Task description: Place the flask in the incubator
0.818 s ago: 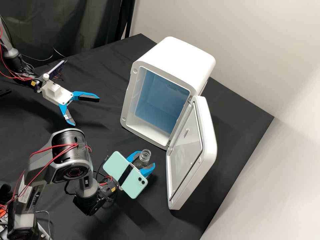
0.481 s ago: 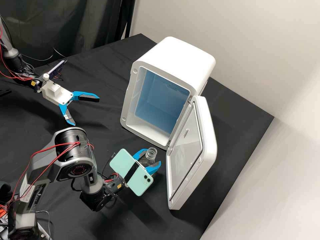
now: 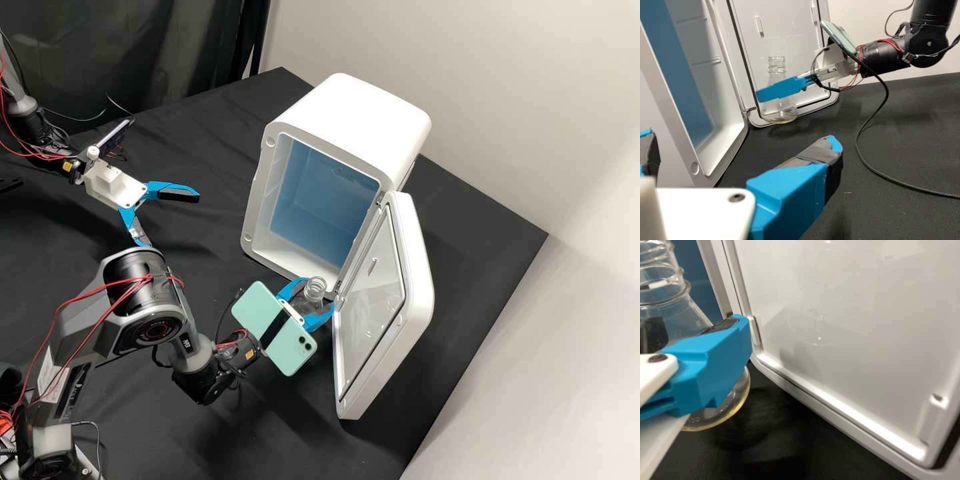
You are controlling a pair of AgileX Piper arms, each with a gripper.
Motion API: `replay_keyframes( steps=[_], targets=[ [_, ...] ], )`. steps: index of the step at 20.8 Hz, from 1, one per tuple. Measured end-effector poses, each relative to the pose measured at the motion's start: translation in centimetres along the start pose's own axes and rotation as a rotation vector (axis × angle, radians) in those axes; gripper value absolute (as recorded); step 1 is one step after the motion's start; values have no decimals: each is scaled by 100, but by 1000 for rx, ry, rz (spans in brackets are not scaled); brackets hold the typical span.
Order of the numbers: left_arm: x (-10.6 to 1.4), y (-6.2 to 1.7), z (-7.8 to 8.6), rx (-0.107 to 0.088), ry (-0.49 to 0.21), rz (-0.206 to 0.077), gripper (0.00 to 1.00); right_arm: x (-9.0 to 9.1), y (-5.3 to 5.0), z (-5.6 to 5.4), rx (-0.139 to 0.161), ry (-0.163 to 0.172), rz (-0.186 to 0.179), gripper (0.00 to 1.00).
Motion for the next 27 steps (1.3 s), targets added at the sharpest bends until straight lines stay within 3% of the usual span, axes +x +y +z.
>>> replay_keyframes(
  steps=[4,7,12,19,23,27],
  targets=[
    [-1,0,-3,0,1,0,100,103,-11,-123,21,43,8,0],
    [-1,-6,-8,-1,3,-2,100,164,-14,-242,11,85,9,0],
    [1,-16,-10,-3,3,-5,100,248,-57,-366,13,125,7,0],
    [1,-16,-10,-3,3,-5,100,343,-69,-440,2,133,-7,0],
    [1,-16,-10,-10,3,-5,100,424,-92,-439,12,130,3,0],
    [1,-16,-10,-10,3,-5,100,524,-113,-406,31,106,6,0]
  ],
)
